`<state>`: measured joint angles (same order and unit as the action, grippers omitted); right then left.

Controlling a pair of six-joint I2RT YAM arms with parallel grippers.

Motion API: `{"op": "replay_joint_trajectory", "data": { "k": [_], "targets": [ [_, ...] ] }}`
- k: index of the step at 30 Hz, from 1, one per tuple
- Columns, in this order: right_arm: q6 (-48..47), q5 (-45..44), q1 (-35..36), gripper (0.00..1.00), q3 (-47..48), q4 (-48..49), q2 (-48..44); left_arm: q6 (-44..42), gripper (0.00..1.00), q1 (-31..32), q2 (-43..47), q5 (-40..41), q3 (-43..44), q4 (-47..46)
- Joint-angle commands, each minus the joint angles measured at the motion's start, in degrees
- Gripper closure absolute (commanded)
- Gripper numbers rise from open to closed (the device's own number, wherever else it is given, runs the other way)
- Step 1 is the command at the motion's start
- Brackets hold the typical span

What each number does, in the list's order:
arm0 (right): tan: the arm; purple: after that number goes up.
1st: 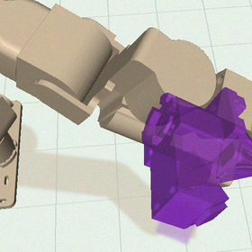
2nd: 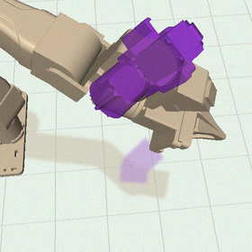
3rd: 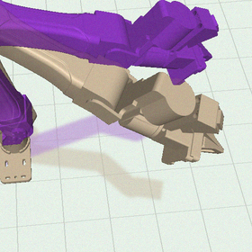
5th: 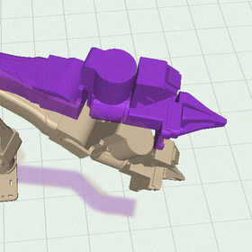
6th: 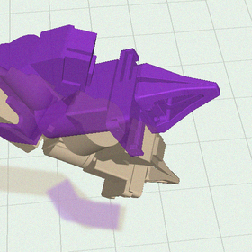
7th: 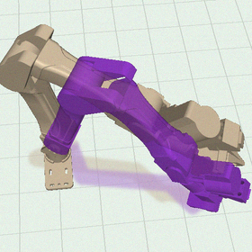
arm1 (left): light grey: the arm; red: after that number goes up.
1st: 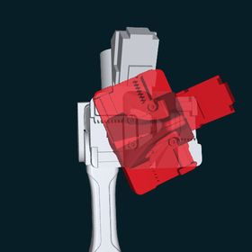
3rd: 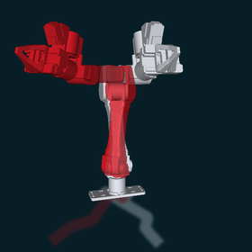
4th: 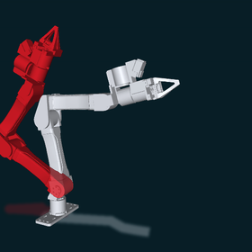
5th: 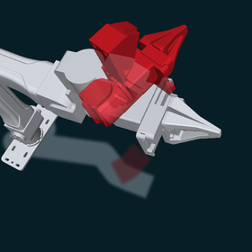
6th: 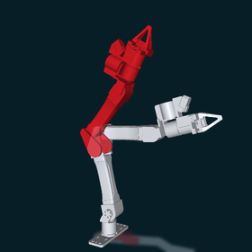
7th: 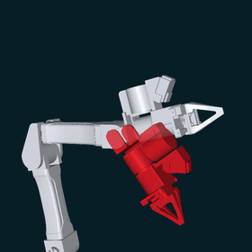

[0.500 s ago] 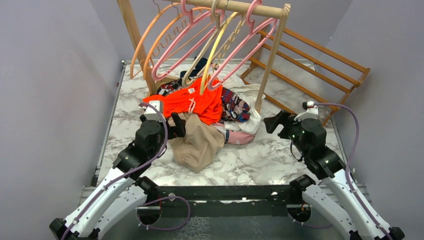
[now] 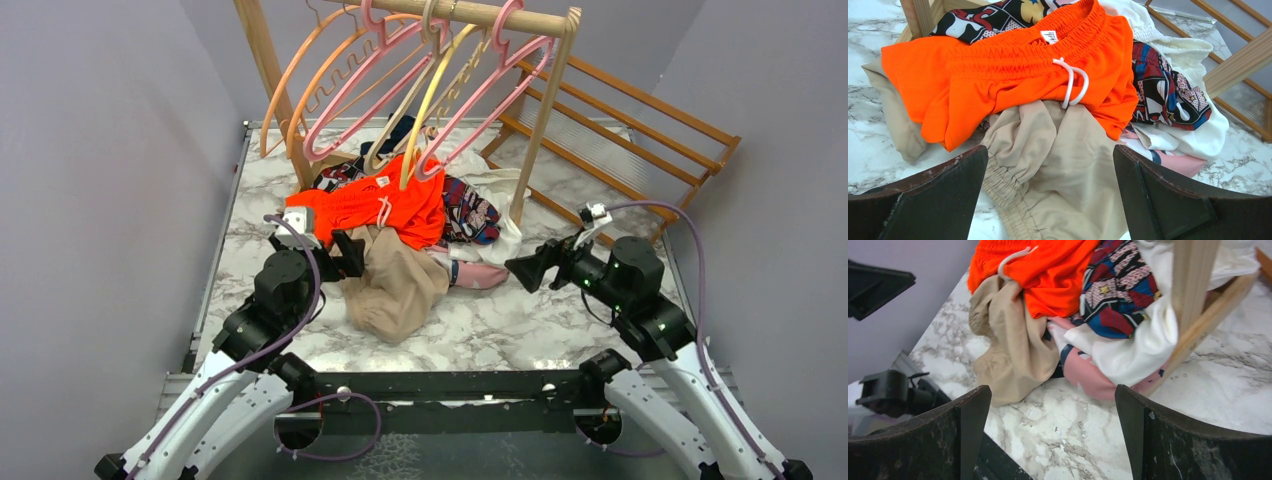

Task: Place the shorts on the hanger
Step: Adjust the shorts at the center of the board.

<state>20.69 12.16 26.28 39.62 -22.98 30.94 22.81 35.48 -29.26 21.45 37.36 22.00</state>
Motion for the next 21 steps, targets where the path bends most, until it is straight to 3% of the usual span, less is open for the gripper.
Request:
{"op": "replay_joint_trajectory", "data": {
  "k": [1, 11, 21],
  "targets": [
    [-1.64, 11.04, 0.08, 0.05, 1.99, 1.64, 3.65, -1.1, 0.01, 0.2, -0.05, -0.08, -0.45, -0.99],
    [3.37, 6.9, 2.26, 0.11, -0.17, 4.78, 12.12, -1.7, 0.01, 0.2, -1.47, -1.26, -0.62, -1.6],
    [5.92, -21.52, 20.24, 0.23, 0.1, 9.24, 21.6, -1.96, 0.01, 0.2, -2.53, -2.12, -0.73, -1.84]
  ]
}}
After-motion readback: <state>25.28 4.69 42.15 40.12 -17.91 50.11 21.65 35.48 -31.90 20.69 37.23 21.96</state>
